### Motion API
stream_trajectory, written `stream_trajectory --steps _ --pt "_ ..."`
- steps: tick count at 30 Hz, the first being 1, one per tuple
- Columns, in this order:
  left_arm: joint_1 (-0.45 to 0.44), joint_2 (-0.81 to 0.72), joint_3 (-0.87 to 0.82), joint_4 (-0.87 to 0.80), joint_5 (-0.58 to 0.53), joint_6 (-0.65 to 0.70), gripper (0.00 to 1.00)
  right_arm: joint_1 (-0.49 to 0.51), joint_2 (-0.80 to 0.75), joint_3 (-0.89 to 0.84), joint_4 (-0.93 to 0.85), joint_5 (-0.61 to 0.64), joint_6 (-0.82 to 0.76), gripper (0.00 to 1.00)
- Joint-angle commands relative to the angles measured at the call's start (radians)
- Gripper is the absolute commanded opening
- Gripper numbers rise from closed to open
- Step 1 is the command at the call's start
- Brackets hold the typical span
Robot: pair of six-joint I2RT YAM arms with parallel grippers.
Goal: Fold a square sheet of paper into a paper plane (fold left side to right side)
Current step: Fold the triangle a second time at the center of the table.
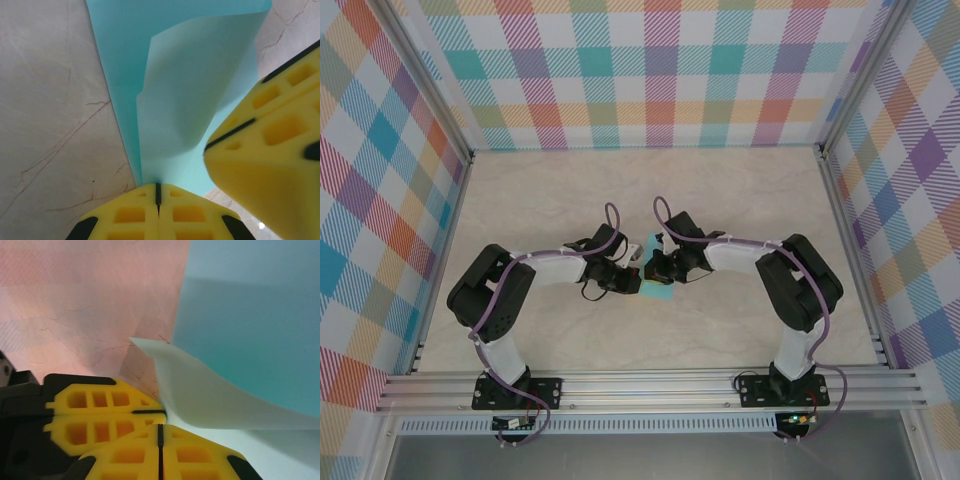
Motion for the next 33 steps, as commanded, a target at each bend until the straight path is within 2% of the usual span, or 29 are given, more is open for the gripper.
stream_trajectory --steps 1,17,33 --pt "0.004 0.014 -0.012 -0.058 -0.103 0.019 0.04 0.003 0.038 0.034 -0.002 0.001 0.005 0.08" --pt "0.001 0.033 -0.007 -0.073 -0.133 0.027 0.02 0.002 0.082 0.079 -0.121 0.126 -0.076 0.09" --pt "0.0 0.036 -0.007 -0.082 -0.142 0.031 0.02 -0.025 0.087 0.099 -0.207 0.164 -0.123 0.1"
